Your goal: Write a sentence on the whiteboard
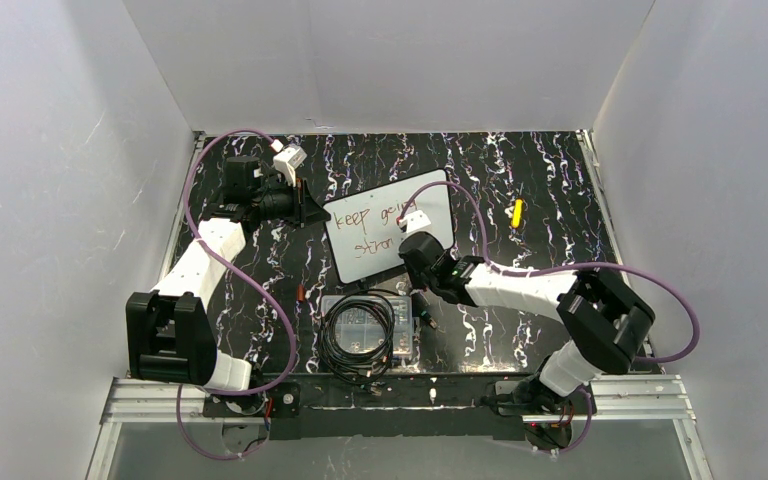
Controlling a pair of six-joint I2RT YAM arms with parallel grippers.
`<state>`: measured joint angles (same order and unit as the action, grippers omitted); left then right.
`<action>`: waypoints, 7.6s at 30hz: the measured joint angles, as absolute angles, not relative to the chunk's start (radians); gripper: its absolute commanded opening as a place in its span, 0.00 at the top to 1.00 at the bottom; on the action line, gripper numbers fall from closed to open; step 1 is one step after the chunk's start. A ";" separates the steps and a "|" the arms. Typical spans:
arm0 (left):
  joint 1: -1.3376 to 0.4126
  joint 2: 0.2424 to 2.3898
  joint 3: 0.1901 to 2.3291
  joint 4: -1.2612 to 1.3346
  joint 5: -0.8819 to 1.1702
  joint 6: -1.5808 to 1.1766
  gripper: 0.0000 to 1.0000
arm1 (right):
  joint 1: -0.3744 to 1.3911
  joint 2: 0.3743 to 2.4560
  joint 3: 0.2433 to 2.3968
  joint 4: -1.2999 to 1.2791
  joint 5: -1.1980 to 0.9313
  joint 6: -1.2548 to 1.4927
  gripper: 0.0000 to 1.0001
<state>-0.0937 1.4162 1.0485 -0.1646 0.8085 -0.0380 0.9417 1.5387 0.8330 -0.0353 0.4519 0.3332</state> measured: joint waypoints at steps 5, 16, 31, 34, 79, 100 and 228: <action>-0.094 1.416 1.048 -0.165 0.809 -0.038 1.00 | 0.936 1.548 0.840 -0.036 0.445 0.325 0.99; -0.093 1.416 1.048 -0.165 0.809 -0.038 1.00 | 0.936 1.549 0.843 -0.027 0.441 0.288 0.99; -0.093 1.416 1.048 -0.165 0.809 -0.038 1.00 | 0.936 1.549 0.819 -0.033 0.399 0.307 0.99; -0.093 1.416 1.048 -0.165 0.809 -0.038 1.00 | 0.936 1.549 0.819 -0.036 0.404 0.311 0.99; -0.093 1.416 1.048 -0.165 0.809 -0.039 1.00 | 0.936 1.549 0.803 -0.080 0.342 0.316 0.99; -0.093 1.416 1.048 -0.165 0.809 -0.042 1.00 | 0.925 1.423 0.770 -0.031 0.424 0.303 0.99; -0.093 1.414 1.048 -0.165 0.788 -0.044 0.65 | 0.884 1.354 0.819 -0.138 0.299 0.221 0.99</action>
<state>-0.0925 1.4143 1.0485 -0.1654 0.7876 -0.0444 0.8837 1.3540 0.8188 -0.1383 0.2989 0.2211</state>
